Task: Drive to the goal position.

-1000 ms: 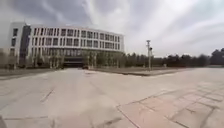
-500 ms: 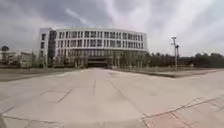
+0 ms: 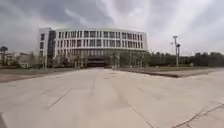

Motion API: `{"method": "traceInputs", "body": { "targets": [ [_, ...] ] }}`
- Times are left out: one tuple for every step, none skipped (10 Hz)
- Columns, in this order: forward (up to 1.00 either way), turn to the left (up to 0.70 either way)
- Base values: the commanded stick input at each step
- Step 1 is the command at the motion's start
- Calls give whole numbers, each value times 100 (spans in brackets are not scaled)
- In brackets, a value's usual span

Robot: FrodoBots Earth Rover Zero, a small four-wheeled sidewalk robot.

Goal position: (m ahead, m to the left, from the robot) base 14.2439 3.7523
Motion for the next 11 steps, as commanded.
{"method": "traceInputs", "body": {
  "targets": [
    [70, 0],
    [70, 0],
    [70, 0],
    [70, 0],
    [70, 0],
    [70, 0],
    [70, 0],
    [70, 0],
    [70, 0],
    [70, 0],
    [70, 0]
  ]
}}
